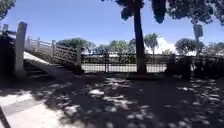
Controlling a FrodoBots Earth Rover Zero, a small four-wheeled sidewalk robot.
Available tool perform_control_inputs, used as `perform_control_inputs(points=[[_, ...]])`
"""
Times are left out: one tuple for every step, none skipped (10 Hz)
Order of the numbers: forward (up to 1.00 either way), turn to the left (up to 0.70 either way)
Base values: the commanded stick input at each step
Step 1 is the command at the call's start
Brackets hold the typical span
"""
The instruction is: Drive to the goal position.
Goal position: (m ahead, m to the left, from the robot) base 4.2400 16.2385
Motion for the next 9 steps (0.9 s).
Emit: perform_control_inputs(points=[[0.18,0.00],[0.15,0.00],[0.12,0.00],[0.09,0.00],[0.06,0.00],[0.03,0.00],[0.00,0.00],[0.00,0.00],[0.00,0.00]])
